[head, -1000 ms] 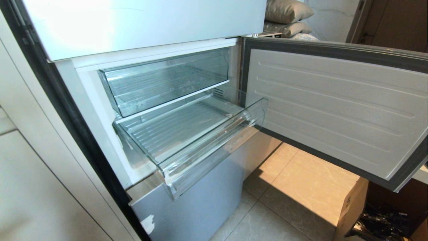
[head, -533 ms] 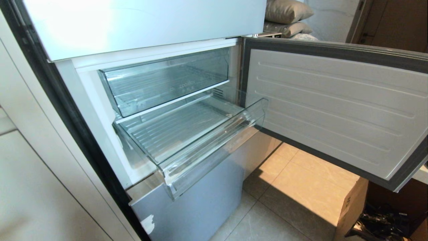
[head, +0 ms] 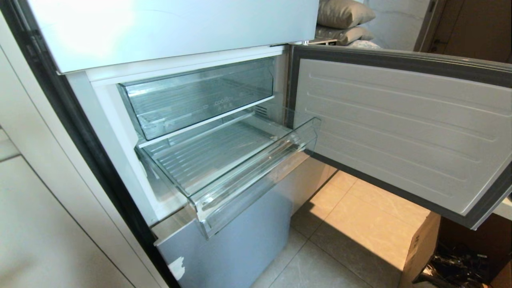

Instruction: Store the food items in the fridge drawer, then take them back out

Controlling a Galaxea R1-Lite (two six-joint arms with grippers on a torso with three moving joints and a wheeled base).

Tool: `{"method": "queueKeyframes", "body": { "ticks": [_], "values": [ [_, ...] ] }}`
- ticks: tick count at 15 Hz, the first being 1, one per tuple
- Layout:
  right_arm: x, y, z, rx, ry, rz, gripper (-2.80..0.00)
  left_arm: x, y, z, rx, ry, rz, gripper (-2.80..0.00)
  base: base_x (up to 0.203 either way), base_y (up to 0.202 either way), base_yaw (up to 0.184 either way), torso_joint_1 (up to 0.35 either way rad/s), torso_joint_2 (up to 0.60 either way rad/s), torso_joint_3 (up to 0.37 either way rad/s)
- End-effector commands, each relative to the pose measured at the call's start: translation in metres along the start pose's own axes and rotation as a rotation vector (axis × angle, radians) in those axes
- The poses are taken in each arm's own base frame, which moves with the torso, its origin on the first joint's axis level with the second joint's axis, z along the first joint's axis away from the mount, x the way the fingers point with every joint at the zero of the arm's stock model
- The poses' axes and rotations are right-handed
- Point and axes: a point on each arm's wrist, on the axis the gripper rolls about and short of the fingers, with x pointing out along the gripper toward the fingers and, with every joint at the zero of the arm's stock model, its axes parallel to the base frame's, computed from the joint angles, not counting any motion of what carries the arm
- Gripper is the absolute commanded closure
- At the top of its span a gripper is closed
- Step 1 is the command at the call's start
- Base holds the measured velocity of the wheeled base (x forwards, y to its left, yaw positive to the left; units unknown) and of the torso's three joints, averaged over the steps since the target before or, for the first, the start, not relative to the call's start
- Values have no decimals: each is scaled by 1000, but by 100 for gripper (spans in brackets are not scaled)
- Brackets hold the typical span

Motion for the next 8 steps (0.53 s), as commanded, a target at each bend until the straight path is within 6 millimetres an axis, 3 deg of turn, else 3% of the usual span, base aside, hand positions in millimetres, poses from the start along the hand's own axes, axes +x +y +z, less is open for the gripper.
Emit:
{"method": "queueKeyframes", "body": {
  "ticks": [1, 5, 8],
  "values": [
    [-57, 26, 12, -37, -119, -10, 0, 0, 0, 0, 0, 1, 0, 0, 0, 0, 0, 0, 0, 0],
    [-151, 60, -3, -119, -293, -11, 0, 0, 0, 0, 0, 1, 1, 0, 0, 0, 0, 0, 0, 0],
    [-190, 87, -33, -243, -310, 87, 0, 0, 0, 0, 1, 1, 0, 0, 0, 0, 0, 0, 0, 0]
  ]
}}
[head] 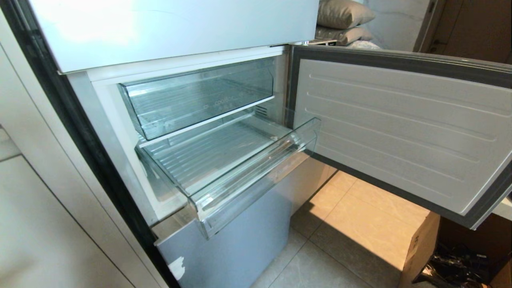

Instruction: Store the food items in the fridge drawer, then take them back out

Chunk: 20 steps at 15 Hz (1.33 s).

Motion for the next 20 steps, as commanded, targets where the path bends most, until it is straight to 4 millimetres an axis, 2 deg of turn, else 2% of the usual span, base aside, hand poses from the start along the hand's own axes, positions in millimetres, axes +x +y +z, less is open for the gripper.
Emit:
{"method": "queueKeyframes", "body": {
  "ticks": [1, 2, 4, 5, 7, 8, 10, 12, 15, 17, 20],
  "values": [
    [-52, 33, -6, -70, -69, 175, 0, 0, 0, 0, -1, 1, 0, 0, 0, 0, 0, 0, 0, 0],
    [-67, 41, -15, -83, -39, 266, 0, 0, 0, 0, -1, 1, 0, 0, 0, 0, 0, 0, 0, 0],
    [-101, 38, -36, -113, 35, 428, 0, 0, 0, 0, -1, 1, 0, 0, 0, 0, 0, 0, 0, 0],
    [-113, 30, -52, -136, 80, 481, 0, 0, 0, 0, -1, 1, 0, 0, 0, 0, 0, 0, 0, 0],
    [-124, 9, -102, -212, 232, 529, 0, 0, 0, 0, -1, 1, 1, 0, 0, 0, 0, 0, 0, 0],
    [-131, -2, -121, -232, 265, 552, 0, 0, 0, 0, -1, 1, 0, 0, 0, 0, 0, 0, 0, 0],
    [-143, -19, -146, -240, 293, 594, 0, 0, 0, 0, -1, 1, 1, 0, 0, 0, 0, 0, 0, 0],
    [-148, -25, -154, -273, 309, 598, 0, 0, 0, 0, -1, 1, 0, 0, 0, 0, 0, 0, 0, 0],
    [-155, -32, -164, -445, 321, 562, 0, 0, 0, 0, -1, 1, 0, 0, 0, 0, 0, 0, 0, 0],
    [-156, -33, -164, -412, 300, 564, 0, 0, 0, 0, -1, 1, 0, 0, 0, 0, 0, 0, 0, 0],
    [-168, -41, -163, -352, 137, 597, 0, 0, 0, 0, -1, 1, 1, 0, 0, 0, 0, 0, 0, 0]
  ]
}}
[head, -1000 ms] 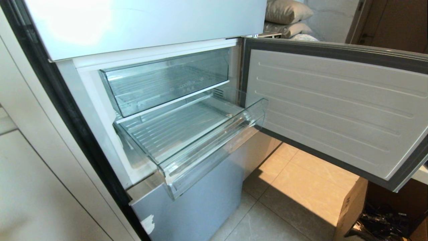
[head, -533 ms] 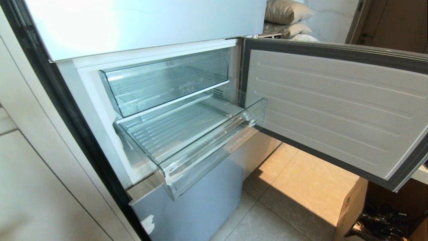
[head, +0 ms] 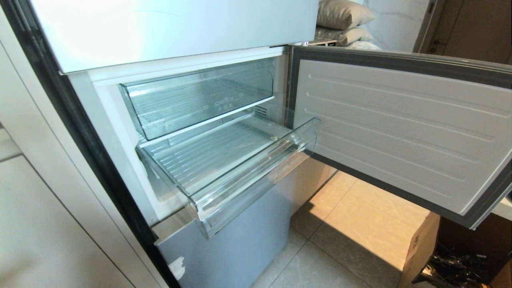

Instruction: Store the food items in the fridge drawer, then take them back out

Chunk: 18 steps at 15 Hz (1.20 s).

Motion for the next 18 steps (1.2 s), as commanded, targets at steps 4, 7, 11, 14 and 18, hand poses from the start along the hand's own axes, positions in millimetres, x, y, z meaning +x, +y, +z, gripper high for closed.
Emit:
{"method": "queueKeyframes", "body": {
  "ticks": [4, 7, 11, 14, 18],
  "values": [
    [-9, 0, -4, 36, -115, 6, 0, 0, 0, 0, -1, -1, 1, 0, 0, 0, 0, 0, 0, 0],
    [-9, 0, -4, 36, -115, 4, 0, 0, 0, 0, -1, 1, 1, 0, 0, 0, 0, 0, 0, 0],
    [-9, 0, -4, 38, -115, 5, 0, 0, 0, 0, -1, 1, 1, 0, 4, -5, 109, 4, 3, 2],
    [-9, 0, -4, 39, -115, 5, 0, 0, 0, 0, -1, 1, 1, 0, 2, -8, 173, 4, 3, 3],
    [-9, 0, -4, 42, -115, 5, 0, 0, 0, 0, -1, 1, 1, 0, 1, -8, 175, 1, 4, 2]
  ]
}}
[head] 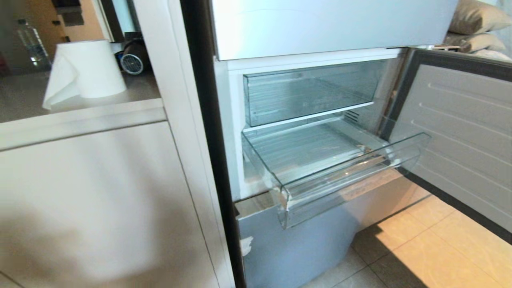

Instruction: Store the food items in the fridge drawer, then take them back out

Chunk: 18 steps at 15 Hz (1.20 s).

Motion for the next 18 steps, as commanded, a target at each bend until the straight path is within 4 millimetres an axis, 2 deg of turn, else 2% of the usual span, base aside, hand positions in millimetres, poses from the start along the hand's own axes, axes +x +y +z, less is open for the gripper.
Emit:
{"method": "queueKeyframes", "body": {
  "ticks": [1, 4, 9, 14, 18],
  "values": [
    [0, 0, 0, 0, 1, 0, 0, 0, 0, 0, -1, 1, 0, 0, 0, -11, 174, 2, -3, 4],
    [3, 0, 1, -6, 44, 3, 0, 0, 0, 0, -1, 1, 0, 0, 0, -5, 127, 4, 2, 2],
    [36, 1, 13, -8, 310, 38, 0, 0, 0, 0, -1, 1, 0, 0, 0, 0, 0, 0, 0, 0],
    [103, 5, 35, 6, 506, 99, 0, 0, 0, 0, -1, 1, -1, 0, 0, 0, 0, 0, 0, 0],
    [173, 10, 44, 56, 618, 159, 0, 0, 0, 0, -1, 1, 0, 0, 0, 0, 0, 0, 0, 0]
  ]
}}
